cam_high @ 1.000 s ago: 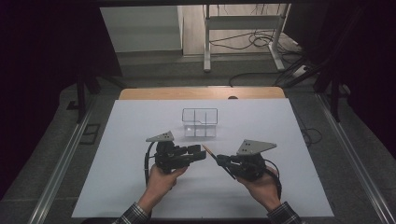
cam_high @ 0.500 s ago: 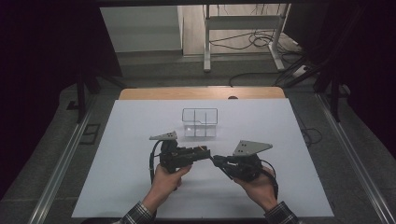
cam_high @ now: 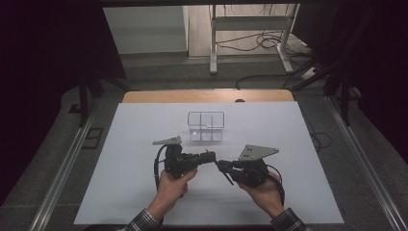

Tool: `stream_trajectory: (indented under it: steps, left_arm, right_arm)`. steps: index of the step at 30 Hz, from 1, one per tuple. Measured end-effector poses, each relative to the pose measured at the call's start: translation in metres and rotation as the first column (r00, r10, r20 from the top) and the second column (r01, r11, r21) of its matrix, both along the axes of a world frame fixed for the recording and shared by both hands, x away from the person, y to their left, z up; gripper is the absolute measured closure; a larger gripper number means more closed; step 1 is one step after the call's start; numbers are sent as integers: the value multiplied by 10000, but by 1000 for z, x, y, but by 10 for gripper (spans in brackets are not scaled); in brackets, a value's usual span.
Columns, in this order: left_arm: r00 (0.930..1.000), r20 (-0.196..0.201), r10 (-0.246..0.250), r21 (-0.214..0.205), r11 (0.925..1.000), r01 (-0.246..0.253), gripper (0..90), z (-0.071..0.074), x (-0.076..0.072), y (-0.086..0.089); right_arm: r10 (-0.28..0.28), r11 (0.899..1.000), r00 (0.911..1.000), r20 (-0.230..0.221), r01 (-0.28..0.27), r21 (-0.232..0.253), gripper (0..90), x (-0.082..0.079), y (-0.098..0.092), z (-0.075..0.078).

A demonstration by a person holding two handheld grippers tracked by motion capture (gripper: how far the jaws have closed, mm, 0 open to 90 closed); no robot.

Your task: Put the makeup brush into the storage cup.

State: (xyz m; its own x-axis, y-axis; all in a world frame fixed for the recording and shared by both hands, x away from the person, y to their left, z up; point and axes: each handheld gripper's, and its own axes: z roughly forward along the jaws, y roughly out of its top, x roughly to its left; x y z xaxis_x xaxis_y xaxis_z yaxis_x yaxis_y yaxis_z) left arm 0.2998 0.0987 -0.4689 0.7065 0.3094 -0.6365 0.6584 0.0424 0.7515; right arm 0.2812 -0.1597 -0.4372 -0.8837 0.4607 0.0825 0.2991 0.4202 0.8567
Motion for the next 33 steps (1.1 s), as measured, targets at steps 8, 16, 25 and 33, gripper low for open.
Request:
stream_trajectory:
  steps: [8, 16, 25, 33]
  left_arm:
    - [9998, 182, 105, 236, 9997, -109, 844, 3, -1, 4]
    - [9991, 386, 177, 482, 9986, -196, 844, 4, -1, 7]
    - [9979, 549, 351, 614, 9974, -384, 844, 7, -2, 14]
    - [9963, 701, 490, 702, 9961, -540, 844, 10, -3, 20]
  right_arm:
    - [36, 9998, 10000, -41, -37, -185, 710, -1, 1, -1]
    - [-69, 9996, 9999, -133, 65, -290, 628, 0, -1, -2]
    - [-110, 9991, 9996, -257, 99, -411, 563, 0, -5, -3]
    - [-156, 9985, 9991, -395, 135, -531, 509, 1, -8, -4]
